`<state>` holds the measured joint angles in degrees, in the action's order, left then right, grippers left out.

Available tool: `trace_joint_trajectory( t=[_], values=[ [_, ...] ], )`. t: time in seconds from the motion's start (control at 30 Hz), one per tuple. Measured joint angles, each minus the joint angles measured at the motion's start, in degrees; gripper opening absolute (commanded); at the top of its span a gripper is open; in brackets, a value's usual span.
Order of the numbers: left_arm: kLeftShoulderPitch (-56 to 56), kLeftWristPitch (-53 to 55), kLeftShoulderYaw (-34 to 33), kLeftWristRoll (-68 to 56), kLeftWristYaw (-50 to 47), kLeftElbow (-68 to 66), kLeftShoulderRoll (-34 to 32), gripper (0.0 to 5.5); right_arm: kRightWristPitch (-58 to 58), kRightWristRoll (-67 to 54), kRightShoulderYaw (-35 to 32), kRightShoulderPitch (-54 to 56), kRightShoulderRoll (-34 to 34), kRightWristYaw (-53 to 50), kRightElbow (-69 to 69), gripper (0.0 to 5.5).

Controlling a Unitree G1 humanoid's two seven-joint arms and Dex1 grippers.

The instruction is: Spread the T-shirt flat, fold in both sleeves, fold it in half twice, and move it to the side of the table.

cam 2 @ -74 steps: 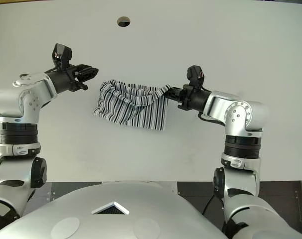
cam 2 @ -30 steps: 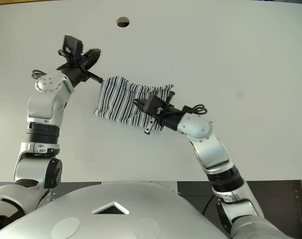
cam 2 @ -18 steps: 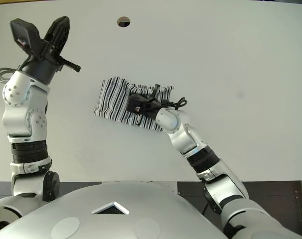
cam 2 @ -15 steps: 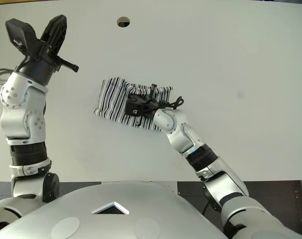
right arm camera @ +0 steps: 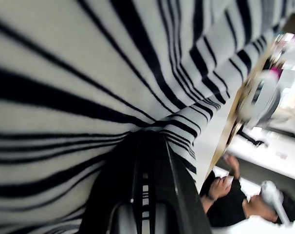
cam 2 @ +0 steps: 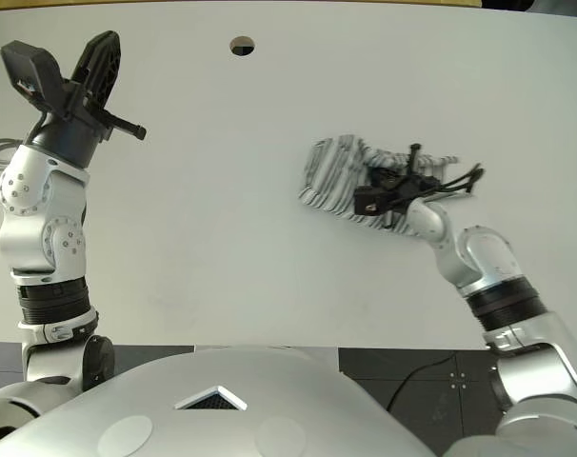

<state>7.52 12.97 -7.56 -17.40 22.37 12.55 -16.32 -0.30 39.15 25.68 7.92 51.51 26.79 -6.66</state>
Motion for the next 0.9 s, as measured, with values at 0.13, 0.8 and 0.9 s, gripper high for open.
trace_joint_trajectory(
  t=[0.13,0.8,0.9],
  values=[
    [-0.9,-0.01,0.0,-0.26,-0.13,0.03,0.0,0.1,-2.13,-2.06,-4.43,-0.58,3.15,-1.14,-7.54,0.15],
    [-18.31,-43.57,-2.71,25.04,-17.23,-15.83,0.7,0.1,-33.33,-34.67,-35.58,-25.72,-38.74,-32.01,11.61,0.15],
    [-18.8,-46.06,-4.5,24.01,-19.13,-16.2,0.92,0.1,-31.79,-35.37,-36.25,-27.0,-40.25,-32.13,11.98,0.15]
  ],
)
